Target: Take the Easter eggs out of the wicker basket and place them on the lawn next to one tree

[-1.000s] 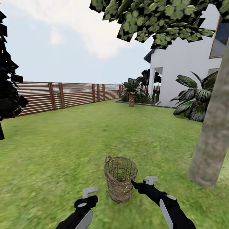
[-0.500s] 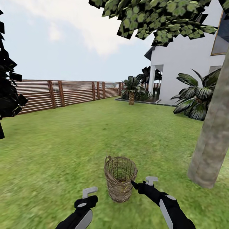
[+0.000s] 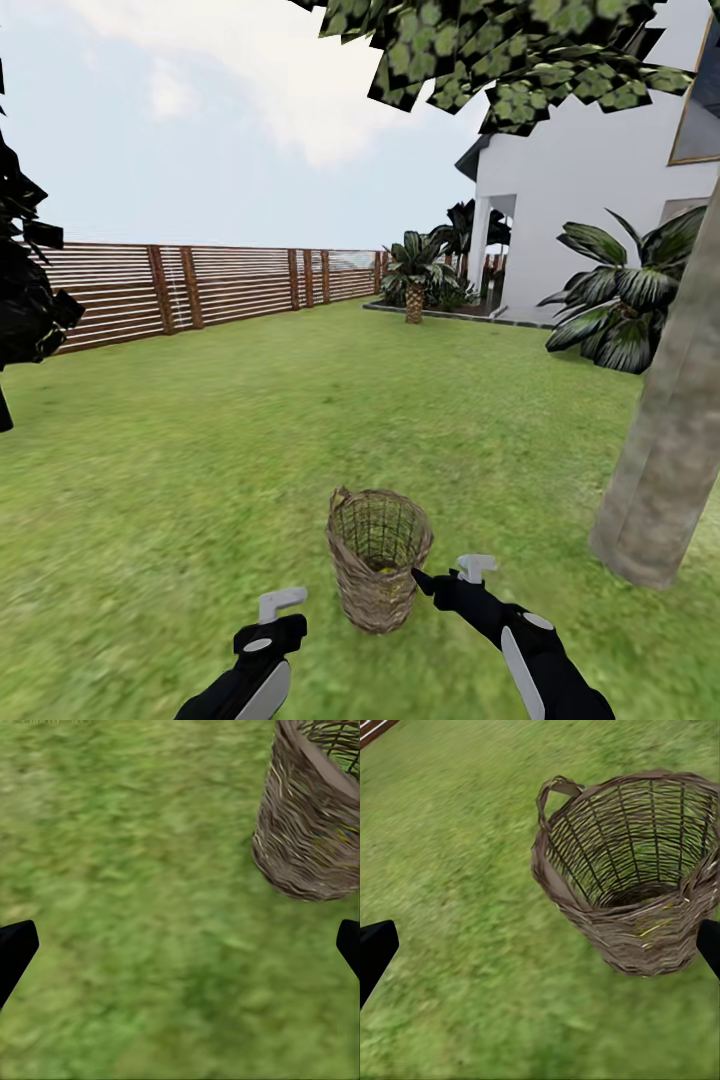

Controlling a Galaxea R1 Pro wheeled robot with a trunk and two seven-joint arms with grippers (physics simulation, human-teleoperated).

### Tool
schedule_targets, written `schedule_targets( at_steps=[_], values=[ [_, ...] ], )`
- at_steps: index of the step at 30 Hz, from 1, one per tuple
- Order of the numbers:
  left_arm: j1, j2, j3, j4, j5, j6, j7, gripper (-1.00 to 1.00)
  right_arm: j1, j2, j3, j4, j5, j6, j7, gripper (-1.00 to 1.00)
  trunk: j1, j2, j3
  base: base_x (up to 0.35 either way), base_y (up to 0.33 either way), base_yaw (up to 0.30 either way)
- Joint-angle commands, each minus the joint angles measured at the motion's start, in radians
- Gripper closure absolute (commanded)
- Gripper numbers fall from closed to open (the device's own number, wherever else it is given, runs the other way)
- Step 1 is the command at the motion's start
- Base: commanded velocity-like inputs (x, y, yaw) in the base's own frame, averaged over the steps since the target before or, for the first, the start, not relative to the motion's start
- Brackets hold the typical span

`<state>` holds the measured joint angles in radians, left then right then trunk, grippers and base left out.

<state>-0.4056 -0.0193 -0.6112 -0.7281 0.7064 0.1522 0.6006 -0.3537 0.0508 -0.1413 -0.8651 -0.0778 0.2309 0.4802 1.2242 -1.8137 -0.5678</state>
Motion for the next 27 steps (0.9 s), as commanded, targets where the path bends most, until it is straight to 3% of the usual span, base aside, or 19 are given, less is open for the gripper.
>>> schedule_targets(
  at_steps=[1, 15, 27],
  values=[
    [-0.001, 0.001, -0.004, -0.001, 0.003, 0.004, 0.007, -1.00, -0.001, 0.001, -0.004, -0.001, -0.009, 0.009, 0.006, -1.00, 0.000, -0.001, -0.002, 0.253, 0.000, 0.000],
    [-0.001, 0.001, -0.004, 0.001, 0.005, 0.004, 0.002, -1.00, -0.001, 0.001, -0.004, -0.002, -0.011, 0.010, 0.007, -1.00, 0.000, -0.001, -0.006, 0.318, 0.000, -0.018],
    [-0.001, 0.001, -0.004, 0.000, 0.006, 0.005, 0.002, -1.00, -0.001, 0.001, -0.004, -0.002, -0.011, 0.010, 0.014, -1.00, 0.000, -0.001, -0.012, 0.337, 0.068, -0.234]
  ],
)
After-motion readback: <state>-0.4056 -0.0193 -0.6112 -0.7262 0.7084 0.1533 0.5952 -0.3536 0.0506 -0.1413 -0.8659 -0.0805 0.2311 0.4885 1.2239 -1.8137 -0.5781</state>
